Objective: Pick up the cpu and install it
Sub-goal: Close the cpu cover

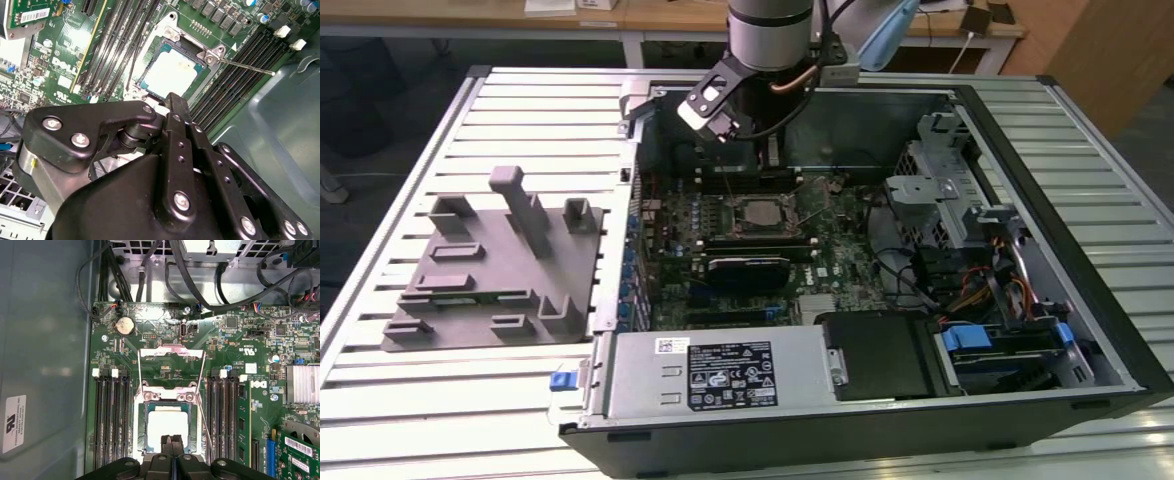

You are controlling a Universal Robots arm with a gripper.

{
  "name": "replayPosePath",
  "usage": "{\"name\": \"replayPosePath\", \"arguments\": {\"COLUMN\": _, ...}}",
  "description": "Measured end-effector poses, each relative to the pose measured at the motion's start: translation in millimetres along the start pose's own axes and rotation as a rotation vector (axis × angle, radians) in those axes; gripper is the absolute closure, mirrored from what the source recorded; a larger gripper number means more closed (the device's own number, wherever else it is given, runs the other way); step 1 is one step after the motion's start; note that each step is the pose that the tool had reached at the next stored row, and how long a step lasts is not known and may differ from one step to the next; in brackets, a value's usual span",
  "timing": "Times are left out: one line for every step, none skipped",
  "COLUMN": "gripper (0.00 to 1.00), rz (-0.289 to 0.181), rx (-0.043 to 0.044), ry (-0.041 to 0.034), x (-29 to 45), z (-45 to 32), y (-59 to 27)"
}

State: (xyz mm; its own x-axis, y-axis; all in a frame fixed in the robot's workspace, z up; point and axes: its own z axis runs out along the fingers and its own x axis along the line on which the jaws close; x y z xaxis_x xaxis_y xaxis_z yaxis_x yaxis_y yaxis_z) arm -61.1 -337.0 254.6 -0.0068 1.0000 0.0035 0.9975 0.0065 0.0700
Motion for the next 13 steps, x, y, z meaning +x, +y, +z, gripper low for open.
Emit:
{"name": "replayPosePath", "arguments": {"gripper": 0.89, "rz": 0.000, "rx": 0.0000, "ry": -0.0001, "x": 0.0, "z": 0.0, "y": 0.0}}
{"name": "replayPosePath", "arguments": {"gripper": 0.89, "rz": 0.000, "rx": 0.0000, "ry": 0.0000, "x": 0.0, "z": 0.0, "y": 0.0}}
{"name": "replayPosePath", "arguments": {"gripper": 0.89, "rz": 0.000, "rx": 0.0000, "ry": 0.0000, "x": 0.0, "z": 0.0, "y": 0.0}}
{"name": "replayPosePath", "arguments": {"gripper": 0.89, "rz": 0.000, "rx": 0.0000, "ry": -0.0001, "x": 0.0, "z": 0.0, "y": 0.0}}
{"name": "replayPosePath", "arguments": {"gripper": 0.89, "rz": 0.000, "rx": 0.0000, "ry": -0.0001, "x": 0.0, "z": 0.0, "y": 0.0}}
{"name": "replayPosePath", "arguments": {"gripper": 0.89, "rz": 0.000, "rx": 0.0000, "ry": -0.0001, "x": 0.0, "z": 0.0, "y": 0.0}}
{"name": "replayPosePath", "arguments": {"gripper": 0.89, "rz": 0.000, "rx": 0.0001, "ry": -0.0004, "x": 0.0, "z": -0.3, "y": 0.0}}
{"name": "replayPosePath", "arguments": {"gripper": 0.89, "rz": 0.000, "rx": 0.0002, "ry": -0.0004, "x": 0.0, "z": -1.0, "y": 0.1}}
{"name": "replayPosePath", "arguments": {"gripper": 0.89, "rz": 0.000, "rx": 0.0001, "ry": -0.0003, "x": 0.0, "z": -1.8, "y": 0.1}}
{"name": "replayPosePath", "arguments": {"gripper": 0.89, "rz": 0.000, "rx": 0.0000, "ry": -0.0001, "x": 0.0, "z": -2.9, "y": 0.2}}
{"name": "replayPosePath", "arguments": {"gripper": 0.89, "rz": 0.000, "rx": 0.0000, "ry": -0.0002, "x": 0.0, "z": -4.1, "y": 0.3}}
{"name": "replayPosePath", "arguments": {"gripper": 0.89, "rz": 0.000, "rx": 0.0001, "ry": -0.0002, "x": 0.0, "z": -5.0, "y": 0.3}}
{"name": "replayPosePath", "arguments": {"gripper": 0.89, "rz": 0.000, "rx": 0.0000, "ry": 0.0000, "x": 0.0, "z": -5.1, "y": 0.4}}
